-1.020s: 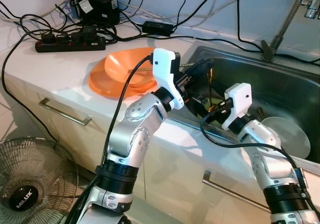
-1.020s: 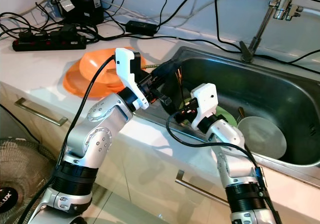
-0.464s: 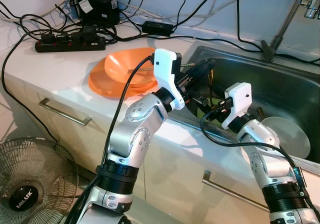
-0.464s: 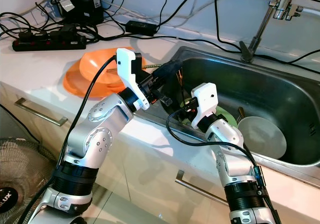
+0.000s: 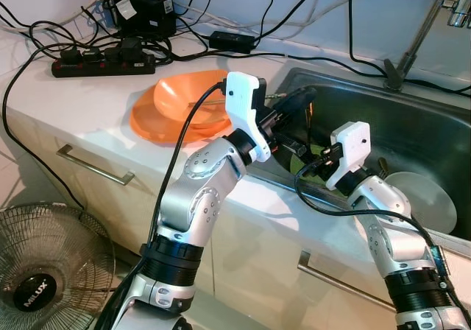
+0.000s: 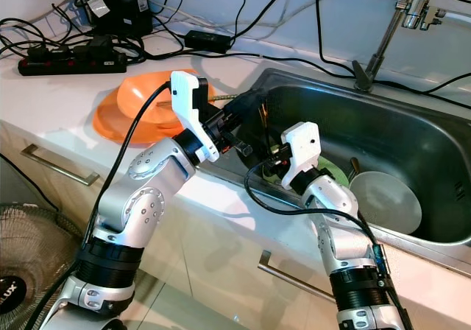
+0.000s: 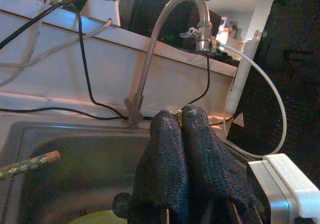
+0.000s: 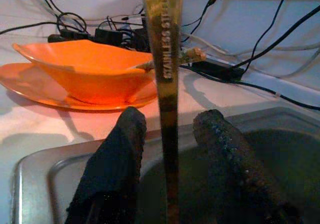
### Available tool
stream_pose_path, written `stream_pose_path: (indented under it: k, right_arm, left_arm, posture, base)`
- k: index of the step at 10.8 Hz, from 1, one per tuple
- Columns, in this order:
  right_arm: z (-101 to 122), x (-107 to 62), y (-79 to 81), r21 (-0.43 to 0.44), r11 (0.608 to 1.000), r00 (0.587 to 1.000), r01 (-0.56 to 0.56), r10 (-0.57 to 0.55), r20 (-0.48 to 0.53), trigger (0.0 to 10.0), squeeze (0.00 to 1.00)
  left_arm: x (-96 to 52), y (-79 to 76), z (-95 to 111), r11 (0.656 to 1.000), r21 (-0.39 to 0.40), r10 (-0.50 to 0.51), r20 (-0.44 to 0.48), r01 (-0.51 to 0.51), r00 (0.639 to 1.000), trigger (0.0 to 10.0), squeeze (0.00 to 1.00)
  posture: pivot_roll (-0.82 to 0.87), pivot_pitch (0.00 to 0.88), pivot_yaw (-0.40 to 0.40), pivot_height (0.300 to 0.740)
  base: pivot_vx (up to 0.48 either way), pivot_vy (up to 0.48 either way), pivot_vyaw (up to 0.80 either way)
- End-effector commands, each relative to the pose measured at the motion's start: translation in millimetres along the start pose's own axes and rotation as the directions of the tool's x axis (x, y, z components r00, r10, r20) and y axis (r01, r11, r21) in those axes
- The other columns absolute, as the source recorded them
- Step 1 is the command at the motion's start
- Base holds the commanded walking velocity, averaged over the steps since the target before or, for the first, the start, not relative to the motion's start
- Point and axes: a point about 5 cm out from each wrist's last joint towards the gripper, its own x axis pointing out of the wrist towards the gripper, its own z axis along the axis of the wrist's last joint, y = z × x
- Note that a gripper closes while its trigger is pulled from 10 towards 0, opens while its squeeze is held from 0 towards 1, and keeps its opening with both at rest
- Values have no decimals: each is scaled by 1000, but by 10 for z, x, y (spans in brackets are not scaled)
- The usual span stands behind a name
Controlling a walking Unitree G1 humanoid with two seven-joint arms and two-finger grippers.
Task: Kitchen organization
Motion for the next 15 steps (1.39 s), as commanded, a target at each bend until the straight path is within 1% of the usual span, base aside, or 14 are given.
stream_pose_path:
  k: [1, 4, 6, 7, 12, 14, 15]
  right_arm:
    - [39, 26, -23, -11, 1000, 1000, 7, -7, 19, 0, 0]
    - [-13, 39, 9, -10, 1000, 1000, 0, 0, 0, 0, 0]
    - [-17, 36, -5, -13, 1000, 1000, 4, -4, -3, 0, 0]
    - [-24, 33, -16, -16, 1000, 1000, 10, -10, -6, 0, 0]
    - [-30, 37, -35, -18, 999, 1000, 26, -26, -5, 0, 0]
    - [-43, 37, -117, -32, 995, 996, 93, -94, -12, 0, 0]
    - [-62, 38, -188, -46, 989, 989, 143, -145, -26, 0, 0]
  left_arm:
    - [12, -30, 28, 1000, 5, -19, 9, 19, 1000, 10000, 0]
    - [20, -22, 51, 1000, 8, -12, 16, 12, 1000, 10000, 0]
    - [23, -20, 67, 1000, 16, -10, 20, 9, 1000, 10000, 0]
    - [25, -21, 66, 1000, 17, -9, 23, 9, 1000, 10000, 1000]
    - [26, -12, 86, 1000, 18, -10, 34, 9, 999, 10000, 1000]
    - [24, 5, 148, 1000, 21, 7, 77, -8, 997, 10000, 1000]
    - [13, 7, 188, 1000, 14, 13, 114, -15, 993, 10000, 176]
  posture:
    - [102, 42, -2, 740]
    - [106, 45, -4, 740]
    - [107, 48, -5, 740]
    - [106, 50, -5, 740]
    - [108, 50, -7, 740]
    - [108, 53, -6, 740]
    - [109, 52, -8, 740]
  base:
    - [0, 0, 0]
    - [0, 0, 0]
    - [0, 0, 0]
    - [0, 0, 0]
    - [0, 0, 0]
    - [0, 0, 0]
    - [0, 0, 0]
